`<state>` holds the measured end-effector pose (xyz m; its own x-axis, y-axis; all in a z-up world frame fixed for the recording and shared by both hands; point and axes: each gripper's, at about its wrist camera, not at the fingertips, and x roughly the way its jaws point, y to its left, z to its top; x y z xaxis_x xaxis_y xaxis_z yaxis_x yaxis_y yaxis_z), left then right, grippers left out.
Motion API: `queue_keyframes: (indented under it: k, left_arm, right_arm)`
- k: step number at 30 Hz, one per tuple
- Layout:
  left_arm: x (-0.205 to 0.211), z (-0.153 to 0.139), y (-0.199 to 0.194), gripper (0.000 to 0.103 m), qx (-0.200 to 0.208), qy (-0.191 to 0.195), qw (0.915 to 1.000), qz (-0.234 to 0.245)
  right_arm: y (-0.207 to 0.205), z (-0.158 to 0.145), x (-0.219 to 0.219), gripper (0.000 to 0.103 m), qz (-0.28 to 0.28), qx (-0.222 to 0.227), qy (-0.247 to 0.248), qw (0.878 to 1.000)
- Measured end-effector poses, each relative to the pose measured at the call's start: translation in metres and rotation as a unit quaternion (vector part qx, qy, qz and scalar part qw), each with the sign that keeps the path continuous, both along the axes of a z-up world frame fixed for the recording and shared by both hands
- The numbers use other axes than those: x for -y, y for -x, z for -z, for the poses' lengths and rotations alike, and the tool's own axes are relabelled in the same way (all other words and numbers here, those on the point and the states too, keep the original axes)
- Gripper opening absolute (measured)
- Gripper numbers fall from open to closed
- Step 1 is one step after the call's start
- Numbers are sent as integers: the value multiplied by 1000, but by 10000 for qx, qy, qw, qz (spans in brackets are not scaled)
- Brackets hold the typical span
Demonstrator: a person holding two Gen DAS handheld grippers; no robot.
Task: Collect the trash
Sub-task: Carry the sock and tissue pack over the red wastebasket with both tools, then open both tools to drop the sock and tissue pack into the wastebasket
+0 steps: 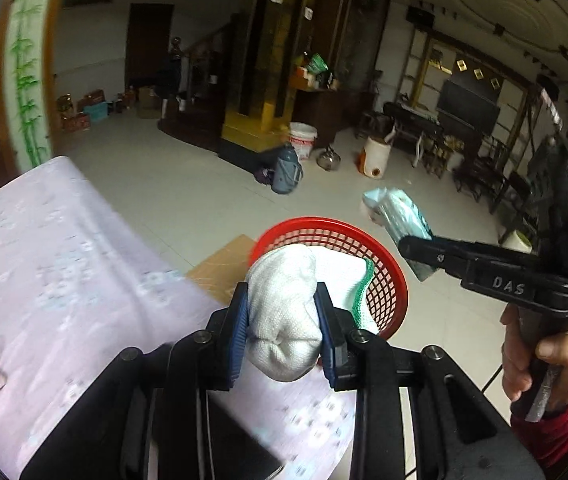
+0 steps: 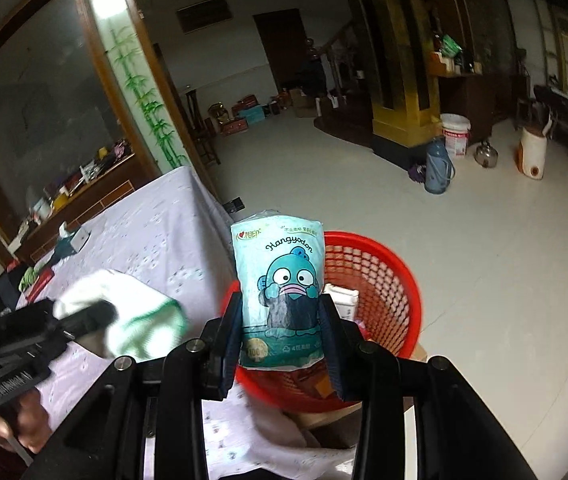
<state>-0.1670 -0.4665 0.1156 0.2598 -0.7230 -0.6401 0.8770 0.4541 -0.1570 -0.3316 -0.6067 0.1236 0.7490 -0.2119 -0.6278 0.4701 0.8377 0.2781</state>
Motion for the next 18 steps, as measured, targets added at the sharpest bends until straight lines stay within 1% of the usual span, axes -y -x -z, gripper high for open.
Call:
queue_keyframes:
  k: [3, 5, 7, 8, 9, 12, 14, 18]
  left_arm:
    - [31, 11, 0, 30, -70, -106, 9999, 67]
    - [40, 15, -3, 31, -147, -110, 9998, 95]
    - [55, 20, -8, 45, -154, -155, 9998, -7]
    - [57, 21, -10, 60, -182, -134, 9997, 12]
    - [58, 21, -9, 63, -173, -95, 9998, 35]
    - [54, 18, -6, 63, 68, -159, 9999, -8]
    - [43, 15, -6, 63, 98, -155, 9998, -85]
    - [7, 8, -11, 63, 56, -115, 9994, -327]
  right_arm:
    - [2, 0, 13, 41, 85, 20, -51, 9999]
    - [1, 2, 23, 44, 116, 64, -149, 9998]
    - [-2, 5, 33, 46, 188, 41, -191, 9996]
    - [-4, 7, 37, 49, 233, 22, -189, 9995]
    - [-6, 9, 41, 52, 286, 11, -223, 9993]
    - [-4, 14, 46, 52, 353, -55, -307, 9989]
    - [-2, 13, 39, 52, 324, -49, -232, 9992]
    - [-4, 6, 16, 53, 100, -32, 35, 9999]
